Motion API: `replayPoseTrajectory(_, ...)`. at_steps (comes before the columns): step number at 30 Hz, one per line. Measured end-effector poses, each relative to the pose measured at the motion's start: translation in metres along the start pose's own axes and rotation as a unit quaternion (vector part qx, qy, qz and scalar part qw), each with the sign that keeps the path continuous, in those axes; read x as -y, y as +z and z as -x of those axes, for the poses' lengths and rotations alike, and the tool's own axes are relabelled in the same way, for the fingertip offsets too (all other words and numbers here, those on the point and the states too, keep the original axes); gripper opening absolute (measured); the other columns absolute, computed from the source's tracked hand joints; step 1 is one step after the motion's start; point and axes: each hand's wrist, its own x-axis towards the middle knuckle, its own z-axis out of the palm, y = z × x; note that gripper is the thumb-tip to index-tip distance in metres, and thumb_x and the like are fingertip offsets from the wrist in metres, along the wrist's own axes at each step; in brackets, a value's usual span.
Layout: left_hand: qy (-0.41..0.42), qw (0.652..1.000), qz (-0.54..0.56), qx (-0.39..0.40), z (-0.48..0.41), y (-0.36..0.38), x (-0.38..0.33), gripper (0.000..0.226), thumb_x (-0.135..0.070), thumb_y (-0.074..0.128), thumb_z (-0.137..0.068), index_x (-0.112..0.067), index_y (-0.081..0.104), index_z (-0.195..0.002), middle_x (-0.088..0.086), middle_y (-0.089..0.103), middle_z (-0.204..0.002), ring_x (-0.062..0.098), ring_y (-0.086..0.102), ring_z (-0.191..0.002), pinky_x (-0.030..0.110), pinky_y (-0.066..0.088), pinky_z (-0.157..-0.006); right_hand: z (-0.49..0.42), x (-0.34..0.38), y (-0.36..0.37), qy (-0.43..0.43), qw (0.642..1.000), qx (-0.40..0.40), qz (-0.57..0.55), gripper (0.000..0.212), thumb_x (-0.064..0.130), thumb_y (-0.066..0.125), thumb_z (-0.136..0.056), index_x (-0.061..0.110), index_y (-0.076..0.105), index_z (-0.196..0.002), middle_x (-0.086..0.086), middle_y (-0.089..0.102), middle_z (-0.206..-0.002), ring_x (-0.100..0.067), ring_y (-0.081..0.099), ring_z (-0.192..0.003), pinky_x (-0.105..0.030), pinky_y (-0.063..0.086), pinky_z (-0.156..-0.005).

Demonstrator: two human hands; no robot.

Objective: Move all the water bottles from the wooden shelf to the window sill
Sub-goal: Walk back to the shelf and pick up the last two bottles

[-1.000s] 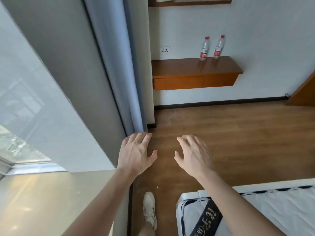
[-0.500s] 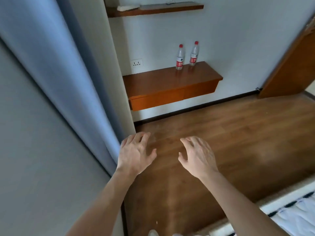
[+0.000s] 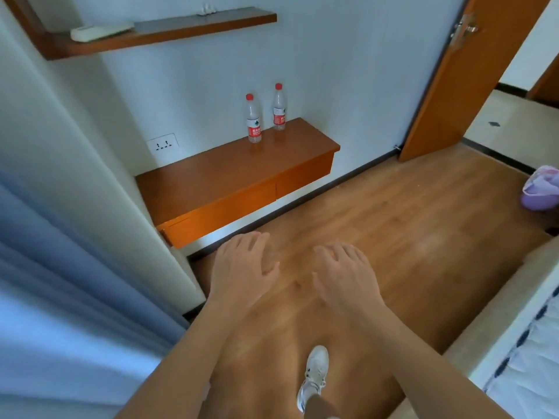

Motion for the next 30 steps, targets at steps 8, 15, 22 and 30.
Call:
replayPoseTrajectory(8,0.013,1.0,0.005,-0.003,-0.173,0.029,-0.051,0.056,-0.058,0.05,-0.087,-0.033,0.047,-0.137,-0.008,0.05,-0.142,0.015,0.044,-0.132,0.043,0.039,-0.11,-0.132,-0.098,0.011,0.012,1.0,0.025,0.009,0.048,0.048,0.062,-0.09,0.024,0.057,-0.131,-0.003,0.062,-0.134,-0.024,0.056,-0.128,-0.043,0.045,-0.11)
replayPoseTrajectory(15,0.032,0.999,0.006,-0.018,-0.283,0.039,-0.076,0.059,-0.057,0.047,-0.086,-0.026,0.051,-0.136,-0.004,0.056,-0.138,0.018,0.049,-0.129,0.042,0.042,-0.107,-0.237,-0.166,0.015,0.051,0.999,0.002,0.014,0.051,0.05,0.069,-0.084,0.025,0.063,-0.127,0.0,0.067,-0.128,-0.02,0.061,-0.122,-0.038,0.048,-0.104)
replayPoseTrajectory(22,0.045,0.999,-0.002,-0.016,-0.372,0.063,-0.078,0.061,-0.06,0.043,-0.086,-0.027,0.049,-0.138,-0.005,0.055,-0.138,0.017,0.048,-0.129,0.039,0.04,-0.107,-0.322,-0.203,0.028,0.053,0.999,-0.007,0.01,0.051,0.051,0.067,-0.085,0.024,0.062,-0.128,0.001,0.066,-0.128,-0.019,0.06,-0.123,-0.037,0.049,-0.104)
replayPoseTrajectory(30,0.034,0.999,0.004,-0.019,-0.494,0.098,-0.053,0.062,-0.065,0.045,-0.087,-0.033,0.046,-0.139,-0.009,0.052,-0.142,0.017,0.046,-0.133,0.039,0.035,-0.111,-0.443,-0.231,0.064,0.055,0.998,-0.018,0.002,0.051,0.052,0.063,-0.086,0.023,0.06,-0.128,-0.001,0.066,-0.128,-0.021,0.06,-0.122,-0.042,0.051,-0.103)
